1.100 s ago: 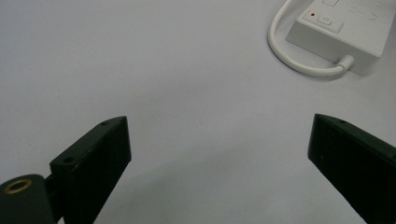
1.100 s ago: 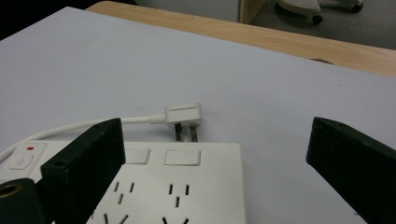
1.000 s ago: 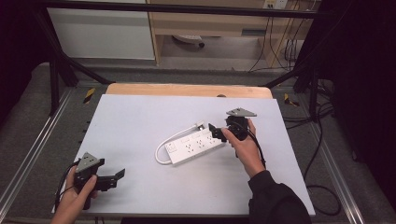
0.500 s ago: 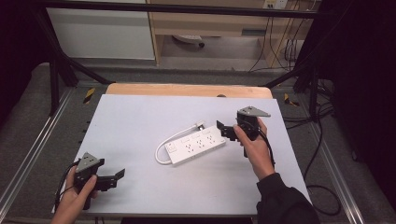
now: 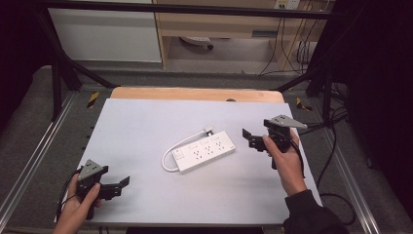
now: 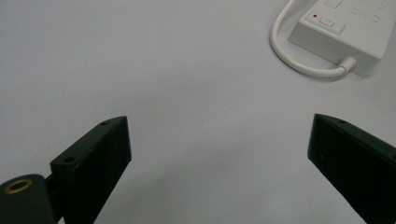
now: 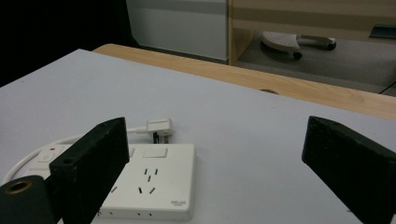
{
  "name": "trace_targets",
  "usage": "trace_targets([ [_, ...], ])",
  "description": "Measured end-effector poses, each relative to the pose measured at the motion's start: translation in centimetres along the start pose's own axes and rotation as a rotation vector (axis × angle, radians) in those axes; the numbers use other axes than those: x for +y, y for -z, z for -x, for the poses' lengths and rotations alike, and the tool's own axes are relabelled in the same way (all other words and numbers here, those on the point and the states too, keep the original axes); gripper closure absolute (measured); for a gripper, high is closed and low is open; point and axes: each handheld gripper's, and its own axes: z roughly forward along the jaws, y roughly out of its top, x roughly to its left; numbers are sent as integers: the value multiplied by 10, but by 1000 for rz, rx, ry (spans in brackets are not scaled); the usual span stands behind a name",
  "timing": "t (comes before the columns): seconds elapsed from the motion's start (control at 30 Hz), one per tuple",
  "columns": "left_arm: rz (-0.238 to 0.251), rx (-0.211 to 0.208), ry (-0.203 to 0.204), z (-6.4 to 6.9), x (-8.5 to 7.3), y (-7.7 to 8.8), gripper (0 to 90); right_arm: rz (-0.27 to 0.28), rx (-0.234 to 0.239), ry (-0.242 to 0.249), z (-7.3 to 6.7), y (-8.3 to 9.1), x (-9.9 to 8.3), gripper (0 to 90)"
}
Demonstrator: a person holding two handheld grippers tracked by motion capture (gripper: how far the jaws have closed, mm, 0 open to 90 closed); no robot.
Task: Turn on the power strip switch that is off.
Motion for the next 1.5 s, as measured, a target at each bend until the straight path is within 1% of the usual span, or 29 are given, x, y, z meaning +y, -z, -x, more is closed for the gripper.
trace_targets([
  [0.13,2,3,3,0,0,1,59,29,-2,4,5,15,-3,69],
  [0.23,6,2,13,-1,-1,3,59,50,1,11,9,27,-6,66],
  [0.37,13,6,28,-4,-2,5,59,69,-3,9,13,41,-12,66],
  [0.5,21,8,38,-7,-3,7,59,70,-18,7,20,52,-22,65],
  [0.67,23,8,42,-7,-3,7,59,73,-32,-18,28,62,-40,65],
  [0.73,24,7,43,-7,-3,7,59,67,-37,-29,31,64,-48,65],
  [0.93,22,8,48,-7,-3,7,59,44,-58,-40,39,65,-72,69],
  [1.07,22,7,52,-7,-3,6,59,27,-58,-56,41,65,-85,69],
  [1.23,22,7,53,-7,-3,7,59,4,-55,-52,41,64,-97,65],
  [1.37,21,7,50,-7,-3,7,59,-31,-47,-52,41,61,-106,51],
  [1.5,25,6,46,-6,-3,7,59,-83,-41,-37,36,56,-114,44],
])
